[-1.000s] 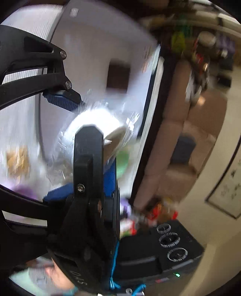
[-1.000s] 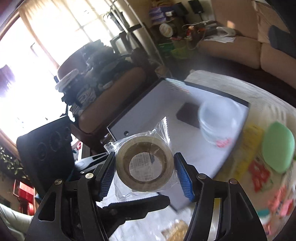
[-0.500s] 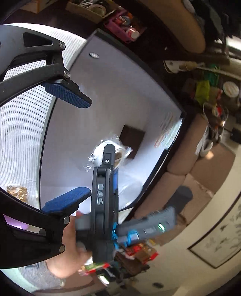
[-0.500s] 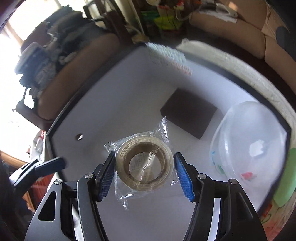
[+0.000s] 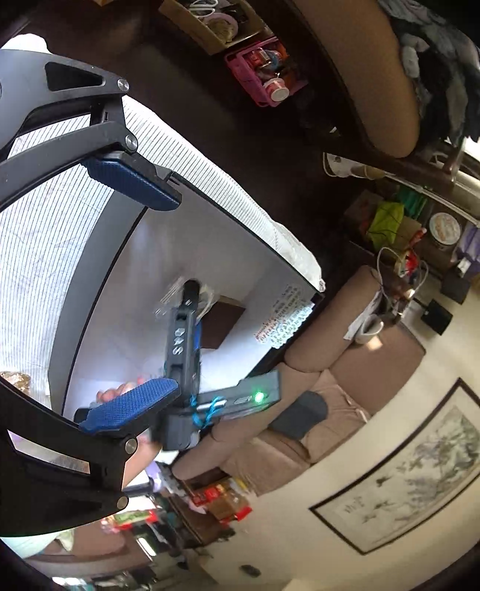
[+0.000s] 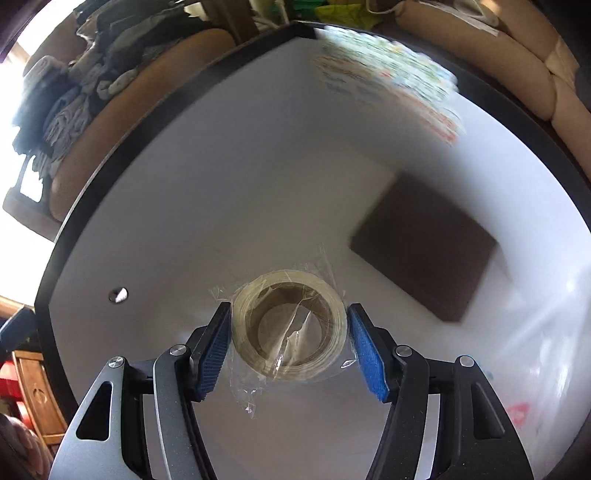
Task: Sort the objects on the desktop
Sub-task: 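Carry the tape roll into the white box and open the right tool, then withdraw the right tool from the box back over the table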
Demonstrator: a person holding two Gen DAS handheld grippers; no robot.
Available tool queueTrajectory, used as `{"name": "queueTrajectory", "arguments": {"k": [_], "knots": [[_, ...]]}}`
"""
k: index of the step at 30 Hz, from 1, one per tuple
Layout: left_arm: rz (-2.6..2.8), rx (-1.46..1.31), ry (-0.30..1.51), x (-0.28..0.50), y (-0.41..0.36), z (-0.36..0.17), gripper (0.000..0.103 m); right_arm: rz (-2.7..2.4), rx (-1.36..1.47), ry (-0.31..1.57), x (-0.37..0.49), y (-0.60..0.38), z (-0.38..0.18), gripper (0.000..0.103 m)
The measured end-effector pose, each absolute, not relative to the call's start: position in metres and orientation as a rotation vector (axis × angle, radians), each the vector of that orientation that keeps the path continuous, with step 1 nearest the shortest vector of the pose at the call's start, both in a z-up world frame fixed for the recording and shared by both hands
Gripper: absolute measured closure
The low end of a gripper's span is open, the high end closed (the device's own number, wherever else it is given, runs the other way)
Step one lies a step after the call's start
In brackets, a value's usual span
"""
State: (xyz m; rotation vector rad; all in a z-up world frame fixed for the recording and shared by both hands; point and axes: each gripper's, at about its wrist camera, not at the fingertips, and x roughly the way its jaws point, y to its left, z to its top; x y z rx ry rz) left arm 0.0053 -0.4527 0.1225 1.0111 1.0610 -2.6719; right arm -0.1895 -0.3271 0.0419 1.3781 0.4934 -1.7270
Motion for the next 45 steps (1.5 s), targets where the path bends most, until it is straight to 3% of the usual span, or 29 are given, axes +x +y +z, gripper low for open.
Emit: {"name": "queueTrajectory", "arguments": {"k": [7, 15, 20, 24, 30, 35, 45], "knots": [[-2.68, 0.998, 1.073, 0.008, -0.457, 0.121, 0.011, -1.786, 1.25, 0.576, -0.212, -0.38, 0.048, 0.038], [-2.699, 1.035, 1.02, 0.0, -0.45, 0.119, 0.011, -1.887, 1.211, 0.662, -0.234, -0.398, 0.038, 0.026], [-2.721, 1.087, 1.012, -0.004, -0.436, 0.12, 0.01, -1.873, 1.222, 0.509, -0.229, -0.362, 0.072, 0.026], [-2.746, 1.154, 0.901, -0.012, -0.41, 0.125, 0.0, -1.842, 1.185, 0.348, -0.215, -0.315, 0.113, 0.026], [-2.76, 1.189, 0.667, -0.018, -0.371, 0.14, 0.0, -1.849, 1.148, 0.29, -0.177, -0.253, 0.145, 0.004], [-2.754, 1.186, 0.545, -0.022, -0.349, 0.15, 0.0, -1.876, 1.144, 0.226, -0.148, -0.203, 0.155, 0.001], [-2.798, 1.166, 0.604, -0.03, -0.317, 0.169, 0.0, -1.958, 1.112, 0.252, -0.105, -0.131, 0.169, 0.0]]}}
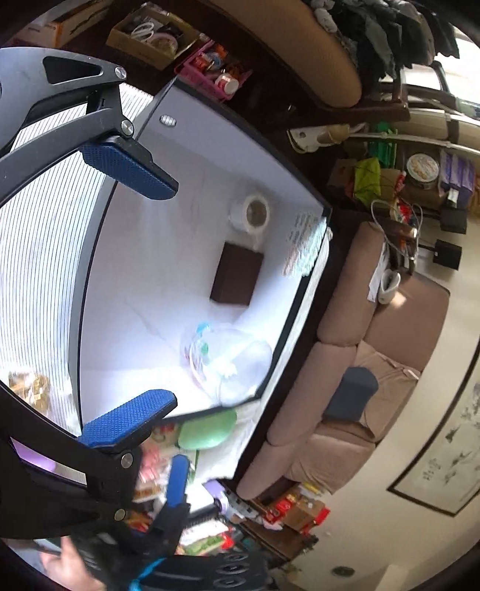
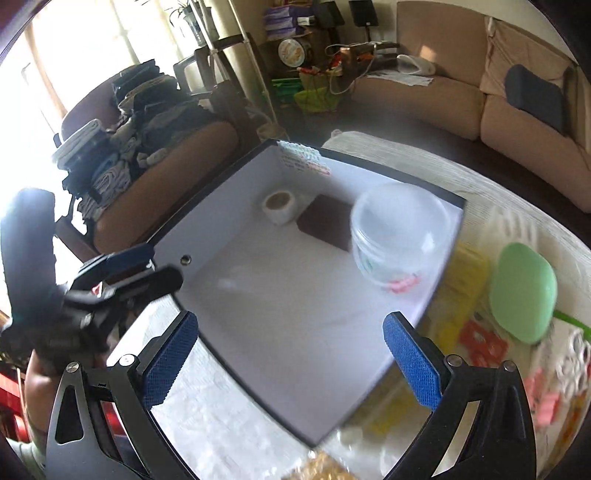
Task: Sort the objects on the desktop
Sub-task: 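Withdraw the right tool from the box back over the table, then move the right tool toward the teal clip on the white round base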
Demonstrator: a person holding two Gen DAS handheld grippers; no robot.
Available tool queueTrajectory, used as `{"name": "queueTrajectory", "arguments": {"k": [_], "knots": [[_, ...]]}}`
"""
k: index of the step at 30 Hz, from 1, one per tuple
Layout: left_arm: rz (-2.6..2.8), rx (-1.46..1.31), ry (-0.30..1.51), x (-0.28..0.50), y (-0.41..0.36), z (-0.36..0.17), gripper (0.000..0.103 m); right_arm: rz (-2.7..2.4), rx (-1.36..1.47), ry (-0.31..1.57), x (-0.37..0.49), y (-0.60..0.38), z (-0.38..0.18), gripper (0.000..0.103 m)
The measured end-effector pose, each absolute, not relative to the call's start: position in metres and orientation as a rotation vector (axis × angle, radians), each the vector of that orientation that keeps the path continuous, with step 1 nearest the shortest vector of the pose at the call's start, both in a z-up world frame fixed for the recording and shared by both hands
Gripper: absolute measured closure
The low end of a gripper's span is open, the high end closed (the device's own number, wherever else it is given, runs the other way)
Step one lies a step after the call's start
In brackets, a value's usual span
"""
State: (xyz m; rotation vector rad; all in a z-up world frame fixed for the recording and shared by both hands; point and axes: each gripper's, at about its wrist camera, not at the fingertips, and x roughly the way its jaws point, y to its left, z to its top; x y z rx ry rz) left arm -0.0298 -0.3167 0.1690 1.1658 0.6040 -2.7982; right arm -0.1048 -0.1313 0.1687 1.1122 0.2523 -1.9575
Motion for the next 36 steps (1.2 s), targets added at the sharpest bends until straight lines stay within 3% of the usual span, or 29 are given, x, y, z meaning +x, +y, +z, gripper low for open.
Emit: {"name": "queueTrajectory", "arguments": {"k": [10, 15, 20, 30, 33, 36], "knots": [[-2.897, 1.253, 0.486, -0.04, -0.243, 0.171, 0.0, -2.112, 1.056, 0.237, -0.072, -0.027, 0.183, 0.0], [-2.915, 1.326, 0.397, -0.049, -0.207, 0.158, 0.0, -2.245, 0.997, 0.085, -0.065, 0.047, 0.182, 0.0], [-2.921, 1.368, 0.358, -0.057, -0.179, 0.149, 0.0, -2.303, 1.044, -0.058, -0.078, 0.1, 0.156, 0.0], [-3.003, 1.454, 0.183, -0.059, -0.102, 0.128, 0.0, -2.477, 1.142, -0.045, -0.109, 0.172, 0.108, 0.0], [-3.001, 1.389, -0.005, -0.053, -0.08, 0.124, 0.0, -2.49, 1.135, -0.045, -0.113, 0.185, 0.1, 0.0], [-3.08, 1.385, 0.018, -0.045, -0.064, 0.125, 0.0, -2.463, 1.158, -0.115, -0.117, 0.198, 0.093, 0.0]]}}
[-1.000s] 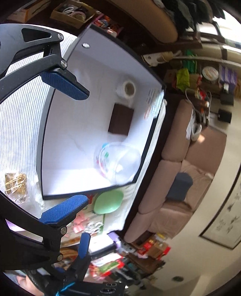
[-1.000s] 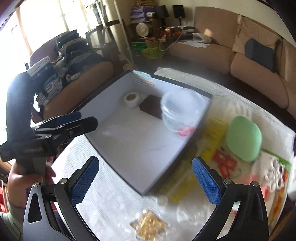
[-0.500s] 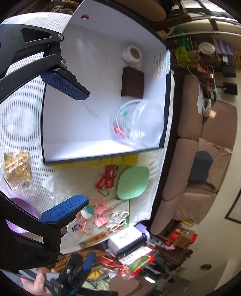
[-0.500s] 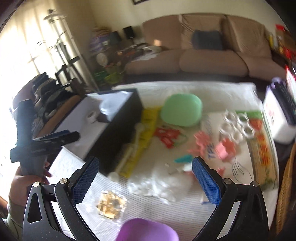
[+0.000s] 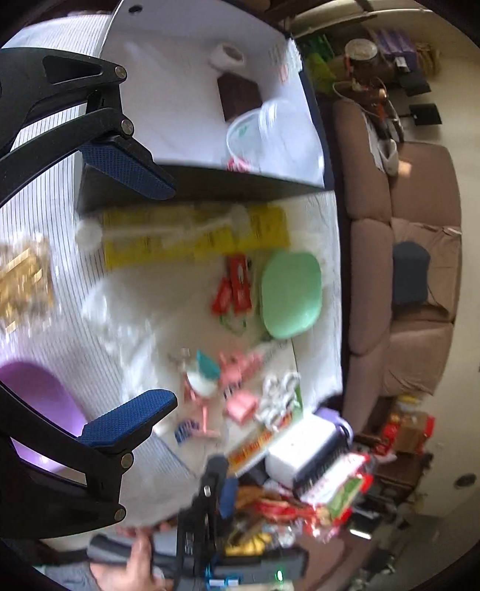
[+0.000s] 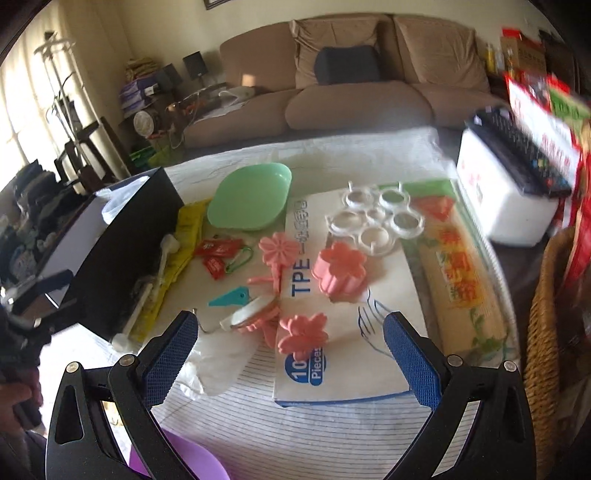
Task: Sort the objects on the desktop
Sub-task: 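Move the right tool toward the teal clip on the white round base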
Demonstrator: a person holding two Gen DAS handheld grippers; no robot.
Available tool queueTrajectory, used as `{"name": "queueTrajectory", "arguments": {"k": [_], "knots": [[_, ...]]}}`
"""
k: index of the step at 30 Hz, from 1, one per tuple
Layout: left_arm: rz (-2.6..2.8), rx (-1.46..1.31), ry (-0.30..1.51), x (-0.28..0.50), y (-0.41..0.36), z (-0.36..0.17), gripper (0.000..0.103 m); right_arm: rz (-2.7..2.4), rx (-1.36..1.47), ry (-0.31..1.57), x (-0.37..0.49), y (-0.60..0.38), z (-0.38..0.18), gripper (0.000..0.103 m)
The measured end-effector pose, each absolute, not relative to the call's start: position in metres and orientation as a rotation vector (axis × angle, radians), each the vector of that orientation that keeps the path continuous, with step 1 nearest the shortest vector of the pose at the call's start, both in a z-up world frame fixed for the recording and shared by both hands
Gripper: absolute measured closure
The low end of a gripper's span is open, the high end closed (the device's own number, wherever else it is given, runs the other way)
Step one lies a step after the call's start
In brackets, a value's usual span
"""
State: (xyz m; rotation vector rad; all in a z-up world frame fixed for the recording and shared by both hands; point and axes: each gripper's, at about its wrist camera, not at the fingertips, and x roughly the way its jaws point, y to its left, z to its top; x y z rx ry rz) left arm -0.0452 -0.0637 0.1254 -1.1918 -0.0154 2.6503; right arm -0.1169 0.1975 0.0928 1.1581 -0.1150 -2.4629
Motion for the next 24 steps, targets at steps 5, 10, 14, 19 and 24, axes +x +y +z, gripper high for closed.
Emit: {"name": "queueTrajectory", "arguments": {"k": [5, 10, 14, 19, 24], "knots": [[2.546, -1.226, 0.075, -0.044, -0.034, 0.105, 0.0, -2.425, 1.136, -0.256, -0.119, 0.217, 0.094, 0.0], [2.454, -1.312, -0.007, -0.046, -0.023, 0.086, 0.0, -2.352, 1.073, -0.32, -0.123, 0.211, 0.105, 0.008], [2.432, -1.321, -0.042, -0.045, -0.028, 0.09, 0.0, -2.309, 1.026, -0.018, -0.128, 0.158, 0.115, 0.022], [2.381, -1.343, -0.116, -0.043, -0.039, 0.09, 0.0, -2.186, 1.122, 0.279, -0.148, 0.099, 0.08, 0.043], [2.367, -1.365, -0.121, -0.046, -0.042, 0.087, 0.0, -2.122, 1.199, 0.392, -0.162, 0.088, 0.045, 0.046]]}}
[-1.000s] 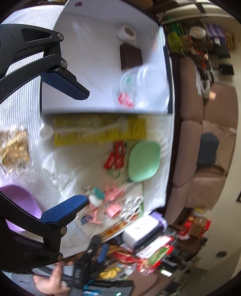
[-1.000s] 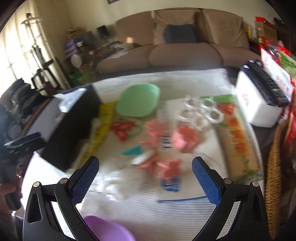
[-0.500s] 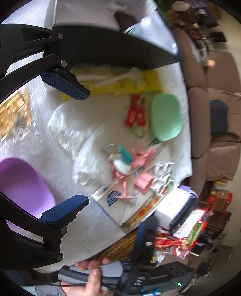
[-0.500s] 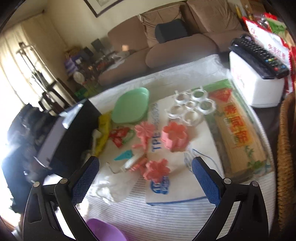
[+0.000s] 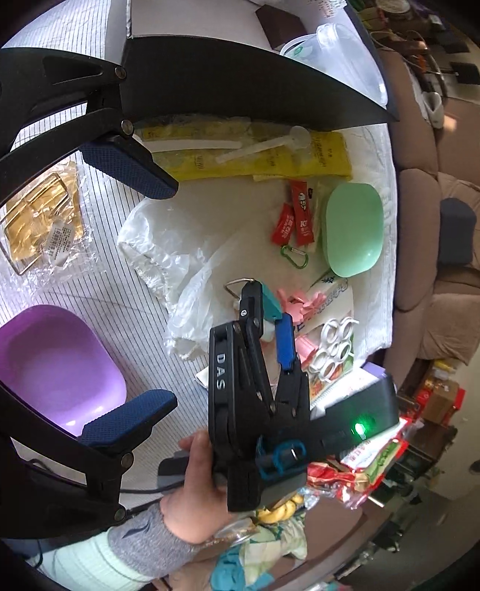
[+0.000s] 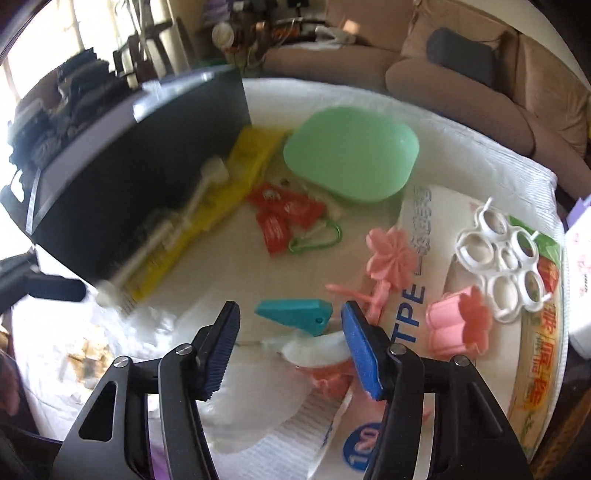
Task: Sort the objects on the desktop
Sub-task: 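Move the right tool toward the teal clip on the white round base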
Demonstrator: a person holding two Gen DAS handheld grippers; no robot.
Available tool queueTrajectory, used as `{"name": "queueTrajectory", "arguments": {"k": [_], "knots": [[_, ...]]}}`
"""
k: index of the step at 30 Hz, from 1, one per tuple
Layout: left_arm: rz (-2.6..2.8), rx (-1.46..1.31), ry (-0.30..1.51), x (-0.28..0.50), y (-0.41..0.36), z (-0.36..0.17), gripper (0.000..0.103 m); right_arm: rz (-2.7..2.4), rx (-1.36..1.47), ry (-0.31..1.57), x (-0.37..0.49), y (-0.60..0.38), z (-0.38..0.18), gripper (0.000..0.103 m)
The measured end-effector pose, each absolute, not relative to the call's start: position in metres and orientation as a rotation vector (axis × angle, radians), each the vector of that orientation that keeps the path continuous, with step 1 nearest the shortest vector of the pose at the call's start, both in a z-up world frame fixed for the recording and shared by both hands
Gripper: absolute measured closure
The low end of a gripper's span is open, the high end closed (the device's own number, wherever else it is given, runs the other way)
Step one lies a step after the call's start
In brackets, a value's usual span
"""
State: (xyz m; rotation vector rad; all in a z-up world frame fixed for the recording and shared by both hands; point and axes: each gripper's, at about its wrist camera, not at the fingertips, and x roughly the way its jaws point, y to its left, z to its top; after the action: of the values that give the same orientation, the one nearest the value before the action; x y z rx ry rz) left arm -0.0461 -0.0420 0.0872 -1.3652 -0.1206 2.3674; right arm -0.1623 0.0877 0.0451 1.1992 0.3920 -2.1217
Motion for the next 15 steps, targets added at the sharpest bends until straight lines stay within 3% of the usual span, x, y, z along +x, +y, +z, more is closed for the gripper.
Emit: {"name": "queueTrajectory", "arguments": {"k": [3, 4, 9, 10, 15], "knots": [[2.355, -1.377, -0.142, -0.048, -0.043, 0.085, 0.0, -2.1, 1.224, 0.429, -0.17, 0.084, 0.036, 0.054], [2.355, -1.379, -0.144, -0.048, -0.044, 0.084, 0.0, -2.095, 1.233, 0.419, -0.173, 0.084, 0.036, 0.066], [2.369, -1.347, -0.18, -0.048, -0.051, 0.094, 0.0, -2.132, 1.217, 0.329, -0.174, 0.095, 0.046, 0.076], [2.37, -1.332, -0.192, -0.048, -0.053, 0.097, 0.0, -2.145, 1.205, 0.291, -0.172, 0.1, 0.053, 0.082], [2.407, -1.22, -0.242, -0.043, -0.068, 0.123, 0.0, -2.181, 1.091, 0.169, -0.156, 0.11, 0.106, 0.087]]}}
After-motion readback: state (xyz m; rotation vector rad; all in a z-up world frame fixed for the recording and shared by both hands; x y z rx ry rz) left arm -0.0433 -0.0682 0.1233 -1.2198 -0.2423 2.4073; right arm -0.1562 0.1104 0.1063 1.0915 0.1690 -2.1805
